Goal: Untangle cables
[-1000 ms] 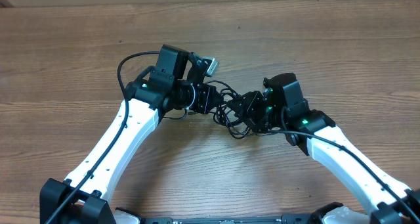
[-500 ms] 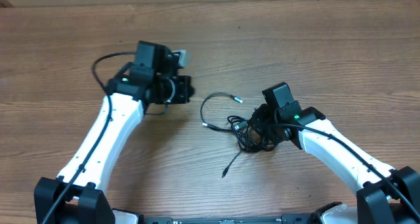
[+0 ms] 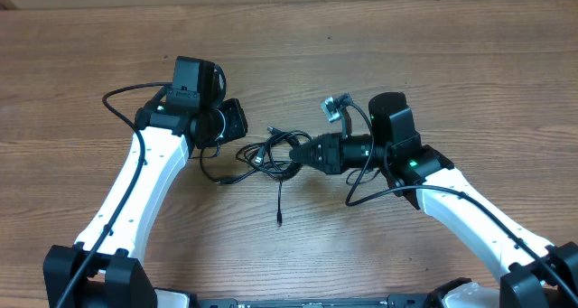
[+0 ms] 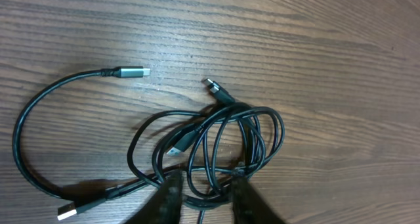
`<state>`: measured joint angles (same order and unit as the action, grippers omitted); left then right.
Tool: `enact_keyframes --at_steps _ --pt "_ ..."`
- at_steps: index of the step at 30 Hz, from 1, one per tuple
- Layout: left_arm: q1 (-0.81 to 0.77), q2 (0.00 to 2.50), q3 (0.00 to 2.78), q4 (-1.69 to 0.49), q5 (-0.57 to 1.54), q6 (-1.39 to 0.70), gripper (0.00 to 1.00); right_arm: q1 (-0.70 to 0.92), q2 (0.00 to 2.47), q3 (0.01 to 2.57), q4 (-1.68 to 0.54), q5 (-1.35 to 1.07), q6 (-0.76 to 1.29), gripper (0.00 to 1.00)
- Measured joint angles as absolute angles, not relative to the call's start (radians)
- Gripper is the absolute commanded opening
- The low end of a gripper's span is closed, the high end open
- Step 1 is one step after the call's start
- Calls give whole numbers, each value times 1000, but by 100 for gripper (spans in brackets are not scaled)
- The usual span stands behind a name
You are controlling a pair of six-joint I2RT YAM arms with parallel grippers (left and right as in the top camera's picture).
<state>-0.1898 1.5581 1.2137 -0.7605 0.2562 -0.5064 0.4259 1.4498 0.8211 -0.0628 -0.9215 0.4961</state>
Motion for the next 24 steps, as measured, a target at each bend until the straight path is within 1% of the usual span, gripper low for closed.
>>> enact_keyframes --at_steps 1,2,3,4,5,7,8,10,12,13,14,15,20,21,22,24 --pt "-190 1558 1214 -760 255 -506 45 426 1449 820 -101 -907 490 49" --pt "-190 1558 1214 -760 253 -509 50 426 1450 818 -171 -868 476 52" --pt "-190 1558 1214 -760 253 -510 62 426 1450 819 -227 -827 464 57" --pt "-190 1558 1214 -760 251 -521 74 426 1450 819 -263 -789 464 61" --pt "-190 1558 1214 -760 250 -531 77 426 1450 818 -325 -717 467 62" --pt "-195 1558 1214 -760 249 -555 75 426 1450 817 -373 -630 458 64" --pt "-200 1558 1214 -758 249 -572 67 426 1450 817 -389 -600 458 64" --pt "-219 1559 1214 -755 249 -595 60 426 1450 817 -413 -545 456 65" --pt "-247 1571 1214 -752 250 -606 57 426 1450 817 -435 -492 454 67" --pt "-261 1582 1214 -752 249 -608 66 426 1450 817 -443 -474 452 68" --pt "-278 1601 1214 -752 250 -609 93 426 1450 817 -448 -459 451 68" --pt "-295 1622 1214 -753 250 -616 100 426 1450 817 -453 -446 451 68" --pt "-352 1742 1213 -804 249 -712 100 426 1450 817 -498 -381 448 69" --pt "-354 1787 1213 -810 250 -774 96 426 1450 817 -499 -369 448 69" --pt "-354 1802 1213 -809 249 -808 90 426 1450 817 -503 -360 448 70" --pt "-354 1848 1214 -808 249 -868 82 426 1450 817 -514 -352 448 70"
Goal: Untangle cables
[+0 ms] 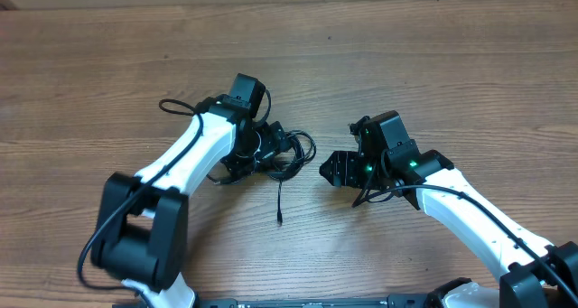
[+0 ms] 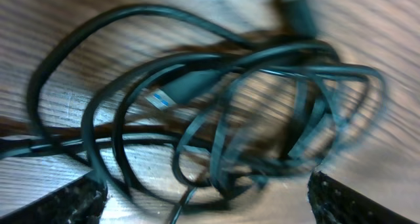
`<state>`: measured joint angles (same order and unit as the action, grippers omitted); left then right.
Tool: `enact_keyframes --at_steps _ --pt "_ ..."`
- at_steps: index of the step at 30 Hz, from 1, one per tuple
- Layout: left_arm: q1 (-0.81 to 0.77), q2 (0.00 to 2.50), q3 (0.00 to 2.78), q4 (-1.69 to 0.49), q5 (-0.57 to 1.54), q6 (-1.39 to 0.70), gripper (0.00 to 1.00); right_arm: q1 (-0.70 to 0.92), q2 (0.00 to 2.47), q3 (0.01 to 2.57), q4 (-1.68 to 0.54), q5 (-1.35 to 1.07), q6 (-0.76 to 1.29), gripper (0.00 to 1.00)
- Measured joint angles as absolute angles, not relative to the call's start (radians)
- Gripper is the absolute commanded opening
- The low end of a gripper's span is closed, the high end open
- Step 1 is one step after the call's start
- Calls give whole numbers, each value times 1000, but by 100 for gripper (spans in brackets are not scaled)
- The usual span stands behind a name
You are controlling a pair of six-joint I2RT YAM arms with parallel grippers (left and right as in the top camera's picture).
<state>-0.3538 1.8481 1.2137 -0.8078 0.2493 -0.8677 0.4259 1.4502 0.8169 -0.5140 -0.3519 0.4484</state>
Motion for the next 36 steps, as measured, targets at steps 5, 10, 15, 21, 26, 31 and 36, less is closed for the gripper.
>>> enact_keyframes --at_steps 5,10,15,21,26,31,36 --pt "-353 1932 1218 -809 252 -926 57 426 1450 817 -513 -344 448 72" --pt "-331 1940 1218 -800 257 -951 4 426 1450 817 -513 -340 448 72" --pt "-250 1940 1218 -799 288 -910 4 426 1450 817 -513 -339 452 71" --pt "-199 1943 1218 -773 411 -678 5 426 1450 817 -509 -358 579 70" --pt "-210 1941 1218 -751 513 -442 4 426 1450 817 -488 -389 619 70" --pt "-210 1919 1218 -732 693 -273 4 426 1450 817 -464 -360 621 64" --pt "-210 1891 1218 -709 812 -227 4 426 1454 817 -458 -292 624 54"
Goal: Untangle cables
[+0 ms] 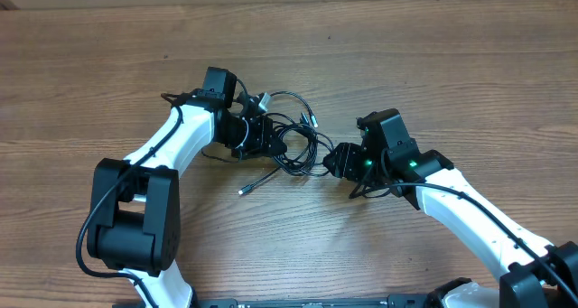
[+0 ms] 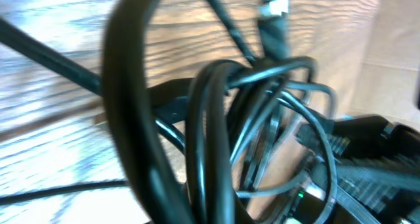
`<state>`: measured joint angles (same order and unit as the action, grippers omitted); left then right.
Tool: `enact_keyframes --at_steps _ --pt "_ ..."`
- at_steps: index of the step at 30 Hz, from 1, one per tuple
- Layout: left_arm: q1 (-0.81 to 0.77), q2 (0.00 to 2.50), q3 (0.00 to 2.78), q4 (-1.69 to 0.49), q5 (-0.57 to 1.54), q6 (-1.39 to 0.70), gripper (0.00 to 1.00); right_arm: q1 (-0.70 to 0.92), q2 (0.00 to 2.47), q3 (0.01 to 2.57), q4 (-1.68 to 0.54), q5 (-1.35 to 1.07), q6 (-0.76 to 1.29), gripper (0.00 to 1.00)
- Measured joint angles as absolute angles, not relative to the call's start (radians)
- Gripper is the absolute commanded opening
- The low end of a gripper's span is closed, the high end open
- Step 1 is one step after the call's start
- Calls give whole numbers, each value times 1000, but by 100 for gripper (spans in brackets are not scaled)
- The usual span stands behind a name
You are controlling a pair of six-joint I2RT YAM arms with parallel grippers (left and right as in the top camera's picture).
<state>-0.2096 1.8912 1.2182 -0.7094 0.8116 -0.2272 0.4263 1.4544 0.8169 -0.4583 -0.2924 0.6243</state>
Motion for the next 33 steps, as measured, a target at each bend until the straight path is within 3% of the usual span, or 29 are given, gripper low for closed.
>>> enact_keyframes --at_steps 9,11,12,14,24,29,33 --pt "-229 1889 1218 -710 1048 -114 4 426 1531 817 -393 -227 625 50" --pt "-230 1888 1218 -709 1097 -88 4 426 1531 817 -381 -222 624 39" --pt "-229 1888 1218 -707 1116 -79 4 426 1531 817 -371 -220 620 21" --pt "-229 1888 1218 -703 1153 -66 4 427 1531 817 -367 -211 619 5" --pt "-162 1888 1218 -710 1001 -80 4 382 1531 844 -624 86 768 4" --pt "-45 1887 1218 -711 696 -253 4 187 1532 829 -724 238 868 4" --pt "-34 1885 1219 -741 494 -369 4 126 1532 829 -750 265 894 4"
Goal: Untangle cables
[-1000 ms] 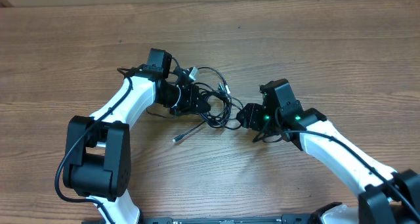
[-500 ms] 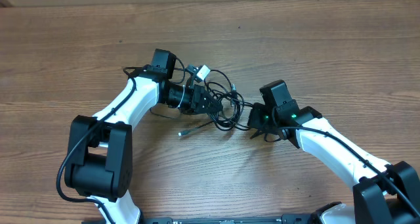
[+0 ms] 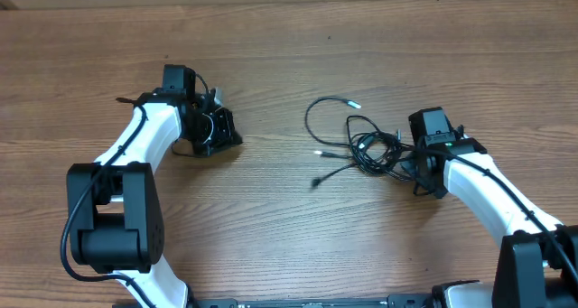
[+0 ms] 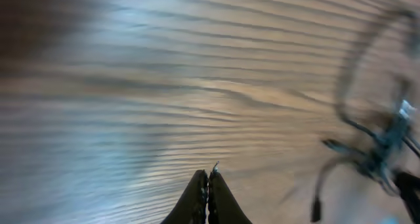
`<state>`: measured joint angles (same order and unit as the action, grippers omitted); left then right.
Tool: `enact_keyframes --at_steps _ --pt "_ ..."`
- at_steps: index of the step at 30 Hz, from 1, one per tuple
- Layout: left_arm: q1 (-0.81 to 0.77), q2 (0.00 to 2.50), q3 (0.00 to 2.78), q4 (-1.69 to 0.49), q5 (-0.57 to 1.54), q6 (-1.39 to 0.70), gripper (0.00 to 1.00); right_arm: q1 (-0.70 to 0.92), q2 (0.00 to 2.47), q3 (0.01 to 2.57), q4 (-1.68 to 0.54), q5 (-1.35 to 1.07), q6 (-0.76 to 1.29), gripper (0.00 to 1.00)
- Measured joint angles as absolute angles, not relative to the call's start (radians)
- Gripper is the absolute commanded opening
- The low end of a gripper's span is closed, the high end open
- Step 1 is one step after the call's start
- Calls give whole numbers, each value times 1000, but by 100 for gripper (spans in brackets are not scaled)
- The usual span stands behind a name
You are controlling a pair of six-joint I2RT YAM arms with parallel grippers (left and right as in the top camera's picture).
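Note:
A tangle of thin black cables (image 3: 370, 145) lies right of centre, with one loop ending in a silver plug (image 3: 352, 102) and two loose ends (image 3: 316, 181) trailing left. The left wrist view shows it blurred (image 4: 377, 148) at the far right. My right gripper (image 3: 407, 156) sits at the tangle's right edge; strands run into it, and its fingers are hidden under the wrist. My left gripper (image 3: 233, 136) is far to the left, pressed shut (image 4: 209, 178), with a tiny silver tip poking out between the fingertips. A dark cable curve (image 3: 183, 151) shows beneath that arm.
Bare wooden table (image 3: 289, 245) all round. My left arm's own black wire (image 3: 126, 98) loops out at its far side. A wide stretch of wood separates the left gripper from the tangle.
The tangle was mid-table between both grippers; it now lies further right at the right gripper. My left gripper has drawn back to the left, away from the tangle, and is shut.
The tangle lay mid-table, right gripper on its right side, left gripper just above its left. Then the left gripper was open over the coils and the right one stood off. Then both were at the tangle. Now they are far apart, the tangle on the right.

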<state>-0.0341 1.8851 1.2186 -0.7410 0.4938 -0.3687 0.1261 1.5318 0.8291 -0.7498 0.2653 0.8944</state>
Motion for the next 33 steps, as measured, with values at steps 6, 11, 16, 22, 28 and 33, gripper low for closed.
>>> enact_keyframes --at_steps 6,11,16,22,28,33 --pt "-42 1885 1219 -740 398 -479 26 90 1532 821 -543 -136 599 4" --pt "-53 1885 1219 -710 659 -310 39 131 1522 825 -487 -743 218 4" --pt "-53 1885 1219 -707 1006 -63 44 131 1396 825 -501 -972 70 4" --pt "-67 1880 1219 -728 1146 63 52 131 1171 826 -569 -1027 28 4" --pt "-162 1826 1219 -728 1102 85 56 131 960 830 -645 -1023 35 4" --pt "-274 1813 1219 -708 972 78 57 131 929 830 -683 -1024 37 4"
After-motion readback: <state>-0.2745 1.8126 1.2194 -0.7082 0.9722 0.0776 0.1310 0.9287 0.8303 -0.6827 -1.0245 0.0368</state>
